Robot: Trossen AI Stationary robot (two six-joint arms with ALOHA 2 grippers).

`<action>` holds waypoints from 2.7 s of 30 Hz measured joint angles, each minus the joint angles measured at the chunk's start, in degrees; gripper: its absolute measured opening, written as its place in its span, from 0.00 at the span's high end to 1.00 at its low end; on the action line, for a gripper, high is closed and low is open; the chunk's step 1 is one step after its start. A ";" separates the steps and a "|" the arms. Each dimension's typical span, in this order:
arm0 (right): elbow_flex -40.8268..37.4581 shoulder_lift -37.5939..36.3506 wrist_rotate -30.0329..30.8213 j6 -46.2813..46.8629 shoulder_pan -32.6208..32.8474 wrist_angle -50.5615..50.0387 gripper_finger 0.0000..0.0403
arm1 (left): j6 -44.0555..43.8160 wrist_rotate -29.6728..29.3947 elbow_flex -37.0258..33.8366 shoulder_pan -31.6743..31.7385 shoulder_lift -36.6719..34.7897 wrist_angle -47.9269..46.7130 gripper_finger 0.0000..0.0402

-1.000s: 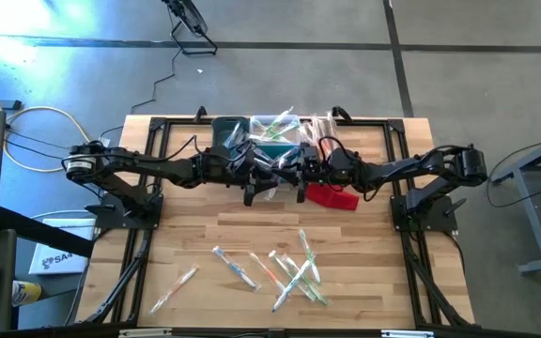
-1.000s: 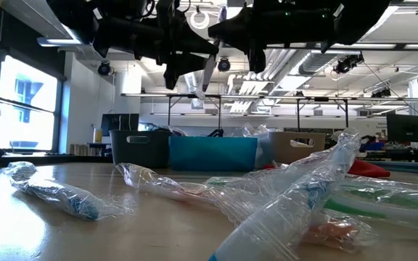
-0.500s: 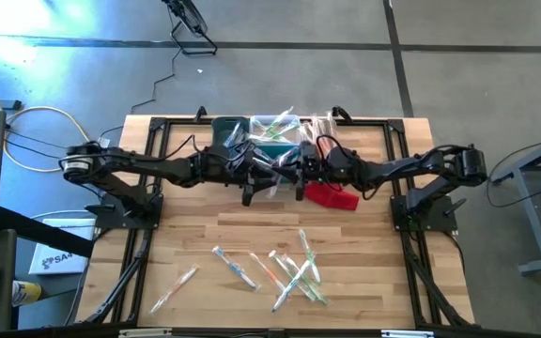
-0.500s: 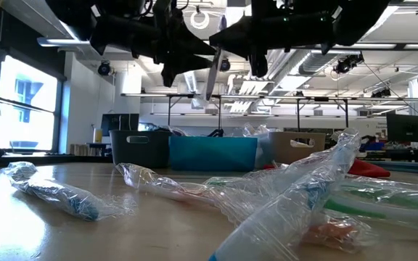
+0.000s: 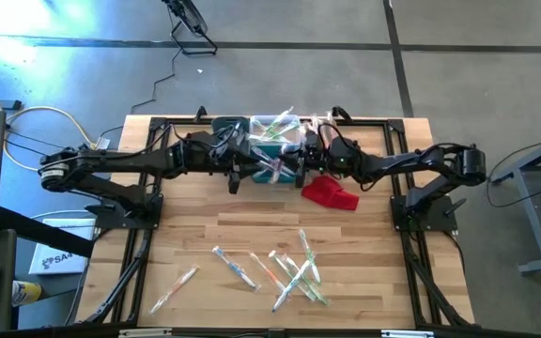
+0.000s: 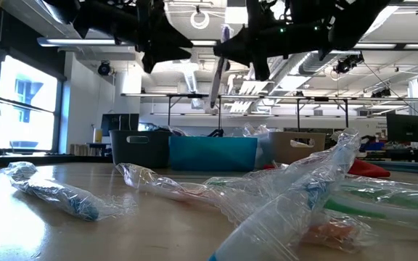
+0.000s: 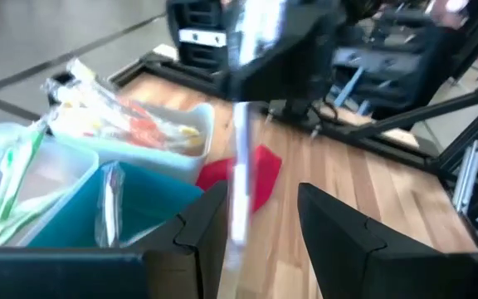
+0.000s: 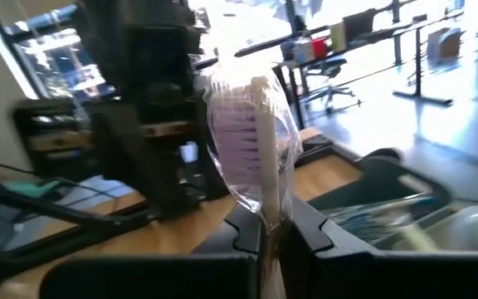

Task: Pick & Place Toothbrushes
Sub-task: Put the purple toothbrush into the blue bin, then put the top right green toothbrush into the transparent bin

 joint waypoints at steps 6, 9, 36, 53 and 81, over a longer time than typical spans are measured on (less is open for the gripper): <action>0.00 -0.02 1.39 -3.41 -3.51 -3.43 0.98 | 0.35 0.01 0.02 -0.08 -0.71 0.17 0.64; 0.00 -0.02 2.52 -3.39 -4.95 -8.72 0.98 | 0.35 -0.23 0.02 -0.08 -0.71 -0.85 0.64; 29.23 17.32 -3.43 -18.76 -7.49 -49.29 0.98 | -0.09 -4.41 0.02 -0.11 -1.26 -2.95 0.64; 29.44 17.55 -3.31 -21.56 -8.39 -52.60 0.65 | -0.11 -3.55 0.04 -0.11 -1.67 -2.52 0.64; 29.42 -5.14 -11.15 -18.07 -6.38 -57.26 0.98 | -5.10 -3.12 0.04 -0.13 -1.65 -4.19 0.64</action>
